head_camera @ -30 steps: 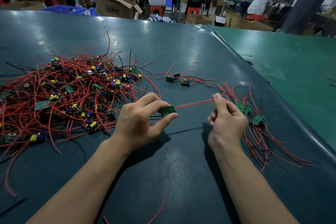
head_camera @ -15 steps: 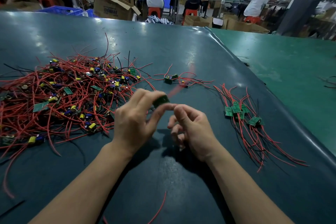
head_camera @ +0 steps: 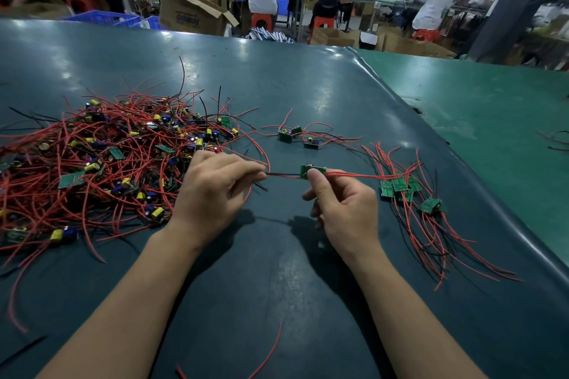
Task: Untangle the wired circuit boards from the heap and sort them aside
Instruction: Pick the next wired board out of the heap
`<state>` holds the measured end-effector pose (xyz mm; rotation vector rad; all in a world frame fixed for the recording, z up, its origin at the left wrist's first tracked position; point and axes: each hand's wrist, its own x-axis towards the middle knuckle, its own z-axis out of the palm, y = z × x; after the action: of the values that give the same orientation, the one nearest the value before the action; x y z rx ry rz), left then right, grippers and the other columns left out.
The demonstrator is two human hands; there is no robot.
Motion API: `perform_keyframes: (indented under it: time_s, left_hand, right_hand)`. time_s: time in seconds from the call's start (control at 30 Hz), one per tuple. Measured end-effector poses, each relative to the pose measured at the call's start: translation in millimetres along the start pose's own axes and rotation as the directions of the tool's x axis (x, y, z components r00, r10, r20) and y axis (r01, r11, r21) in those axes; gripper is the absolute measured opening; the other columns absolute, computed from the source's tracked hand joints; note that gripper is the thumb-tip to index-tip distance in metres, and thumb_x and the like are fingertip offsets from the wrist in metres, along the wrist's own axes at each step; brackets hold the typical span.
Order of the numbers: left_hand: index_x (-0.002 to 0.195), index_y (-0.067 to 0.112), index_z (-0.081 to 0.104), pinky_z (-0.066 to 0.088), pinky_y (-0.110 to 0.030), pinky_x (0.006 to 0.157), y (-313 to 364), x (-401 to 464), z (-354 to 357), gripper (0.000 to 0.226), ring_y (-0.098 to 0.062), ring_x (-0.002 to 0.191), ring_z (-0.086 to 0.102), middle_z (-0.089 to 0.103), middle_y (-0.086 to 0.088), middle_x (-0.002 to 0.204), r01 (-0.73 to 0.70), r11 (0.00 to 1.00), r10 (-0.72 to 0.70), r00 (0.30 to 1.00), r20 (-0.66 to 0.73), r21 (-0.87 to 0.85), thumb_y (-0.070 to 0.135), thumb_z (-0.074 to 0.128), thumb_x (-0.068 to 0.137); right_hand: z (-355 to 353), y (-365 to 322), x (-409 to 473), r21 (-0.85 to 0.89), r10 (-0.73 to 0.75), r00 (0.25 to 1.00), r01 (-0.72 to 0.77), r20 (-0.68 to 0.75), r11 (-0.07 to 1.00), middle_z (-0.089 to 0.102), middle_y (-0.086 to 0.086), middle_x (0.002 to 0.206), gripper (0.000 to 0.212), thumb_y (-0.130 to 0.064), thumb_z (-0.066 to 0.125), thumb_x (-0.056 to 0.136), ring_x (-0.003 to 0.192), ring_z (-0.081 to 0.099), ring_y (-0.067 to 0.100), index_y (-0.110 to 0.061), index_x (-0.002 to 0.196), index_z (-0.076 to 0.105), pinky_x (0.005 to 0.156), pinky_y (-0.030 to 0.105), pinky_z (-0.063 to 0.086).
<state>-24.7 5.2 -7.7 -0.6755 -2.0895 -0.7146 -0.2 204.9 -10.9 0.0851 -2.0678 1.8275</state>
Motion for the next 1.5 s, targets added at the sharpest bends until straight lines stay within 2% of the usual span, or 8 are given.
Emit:
perform_keyframes:
  time_s: [0.23,0.37,0.53,0.67,0.77,1.07,1.33,1.5]
  left_hand:
    - [0.091,0.006,0.078,0.048,-0.037,0.069,-5,1,-7,0.014,-0.028,0.078,0.057,0.072,-0.004,0.077,0.18,0.983,-0.169,0.969,-0.181,0.044,0.017,0.076,0.084]
    - [0.095,0.004,0.077,0.044,-0.027,0.07,-1,-1,-4,0.015,-0.027,0.075,0.056,0.073,-0.006,0.079,0.226,0.972,-0.206,0.954,-0.217,0.067,0.014,0.076,0.085]
    - [0.104,0.005,0.074,0.044,-0.031,0.076,-12,-2,-11,0.018,-0.032,0.081,0.06,0.073,-0.011,0.089,0.399,0.9,-0.346,0.899,-0.267,0.178,0.013,0.07,0.089]
    - [0.11,0.015,0.071,0.043,-0.045,0.084,-13,-5,-4,0.033,-0.035,0.096,0.058,0.069,-0.009,0.102,0.512,0.764,-0.567,0.823,0.031,0.393,0.039,0.067,0.088]
    - [0.107,0.022,0.07,0.039,-0.045,0.086,-10,-6,0,0.042,-0.03,0.101,0.059,0.065,-0.004,0.106,0.507,0.694,-0.653,0.742,0.15,0.51,0.058,0.059,0.087]
    - [0.087,0.033,0.073,0.034,-0.042,0.083,-5,-4,-4,0.042,-0.023,0.101,0.055,0.063,0.006,0.096,0.44,0.697,-0.648,0.725,0.235,0.566,0.07,0.054,0.083]
    - [0.094,0.014,0.076,0.049,-0.046,0.077,2,-1,-9,0.02,-0.03,0.085,0.065,0.072,-0.005,0.091,0.429,0.881,-0.423,0.903,-0.075,0.202,0.032,0.066,0.092]
    - [0.099,0.006,0.077,0.048,-0.025,0.063,18,-1,-5,0.015,-0.016,0.069,0.058,0.065,-0.009,0.087,0.109,0.993,-0.085,0.942,-0.326,0.054,0.017,0.074,0.089]
  right_hand:
    - [0,-7,-3,-0.029,-0.148,0.974,0.145,-0.17,0.989,0.07,-0.005,0.066,0.012,-0.043,0.068,0.086,0.046,0.058,0.01,-0.043,0.075,0.071,0.045,0.031,0.049]
    - [-3,-10,-2,-0.073,-0.213,0.926,0.2,-0.312,0.977,0.071,-0.005,0.068,0.011,-0.044,0.072,0.083,0.051,0.061,0.016,-0.034,0.078,0.07,0.048,0.039,0.053]
    - [-27,-11,18,0.301,0.111,0.781,0.103,-0.615,0.948,0.067,0.001,0.071,0.015,-0.026,0.071,0.089,0.048,0.06,0.009,-0.017,0.082,0.06,0.037,0.022,0.046]
    - [-34,-3,25,0.606,0.509,0.722,-0.156,-0.469,0.78,0.066,0.014,0.085,0.016,-0.014,0.07,0.09,0.053,0.067,0.01,-0.005,0.079,0.062,0.047,0.017,0.05]
    - [-30,-2,25,0.585,0.499,0.77,-0.207,-0.397,0.784,0.07,0.004,0.068,0.015,-0.016,0.068,0.092,0.051,0.066,0.01,-0.008,0.081,0.063,0.043,0.017,0.048]
    - [-21,-2,21,0.387,0.424,0.844,-0.289,-0.329,0.876,0.063,-0.002,0.055,0.016,-0.013,0.063,0.094,0.041,0.051,0.008,-0.01,0.078,0.062,0.035,0.018,0.039]
    - [-16,-7,16,0.262,0.377,0.896,-0.315,-0.234,0.912,0.062,-0.003,0.053,0.016,-0.015,0.06,0.095,0.039,0.05,0.008,-0.008,0.082,0.063,0.036,0.018,0.039]
    - [1,-8,2,0.164,0.273,0.925,-0.322,0.264,0.932,0.068,0.007,0.074,0.012,-0.007,0.065,0.091,0.05,0.06,0.013,-0.015,0.098,0.067,0.039,0.022,0.045]
